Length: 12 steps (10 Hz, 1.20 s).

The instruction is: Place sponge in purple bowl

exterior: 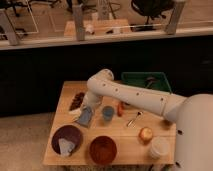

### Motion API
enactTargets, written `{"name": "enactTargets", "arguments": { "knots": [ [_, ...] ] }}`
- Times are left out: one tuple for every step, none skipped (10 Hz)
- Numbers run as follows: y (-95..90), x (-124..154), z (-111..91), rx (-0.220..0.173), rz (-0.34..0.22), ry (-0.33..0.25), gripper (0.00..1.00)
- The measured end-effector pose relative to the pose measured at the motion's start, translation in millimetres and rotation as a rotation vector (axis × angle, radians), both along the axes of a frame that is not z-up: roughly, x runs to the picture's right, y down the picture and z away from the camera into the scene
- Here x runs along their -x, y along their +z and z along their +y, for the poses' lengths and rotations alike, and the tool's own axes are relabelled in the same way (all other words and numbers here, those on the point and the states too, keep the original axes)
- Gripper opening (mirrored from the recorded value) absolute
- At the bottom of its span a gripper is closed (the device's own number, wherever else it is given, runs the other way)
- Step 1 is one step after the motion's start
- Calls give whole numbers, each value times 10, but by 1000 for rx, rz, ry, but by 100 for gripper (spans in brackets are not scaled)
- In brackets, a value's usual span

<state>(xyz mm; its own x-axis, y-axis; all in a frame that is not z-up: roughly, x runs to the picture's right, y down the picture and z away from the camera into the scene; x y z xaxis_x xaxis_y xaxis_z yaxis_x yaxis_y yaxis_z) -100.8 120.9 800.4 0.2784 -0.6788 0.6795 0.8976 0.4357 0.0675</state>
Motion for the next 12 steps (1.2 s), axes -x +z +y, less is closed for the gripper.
{"name": "enactTargets", "arguments": {
  "knots": [
    [-59, 116, 66, 13, -26, -21, 40],
    [-151, 257, 177, 29, -55, -51, 40],
    [-268, 375, 301, 44, -85, -81, 40],
    [-374, 458, 395, 52, -108, -106, 40],
    [-512, 544, 506, 57, -137, -134, 41],
    [-669, 626, 618, 60, -168, -162, 50],
    [-740, 669, 667, 63, -181, -176, 57],
    [-781, 757, 728, 75, -199, -197, 60],
    [-804, 872, 780, 86, -221, -218, 61],
    [-818, 974, 821, 91, -237, -239, 61],
    [-817, 1079, 847, 93, -248, -257, 61],
    [-804, 1183, 877, 91, -257, -276, 61]
  ]
}}
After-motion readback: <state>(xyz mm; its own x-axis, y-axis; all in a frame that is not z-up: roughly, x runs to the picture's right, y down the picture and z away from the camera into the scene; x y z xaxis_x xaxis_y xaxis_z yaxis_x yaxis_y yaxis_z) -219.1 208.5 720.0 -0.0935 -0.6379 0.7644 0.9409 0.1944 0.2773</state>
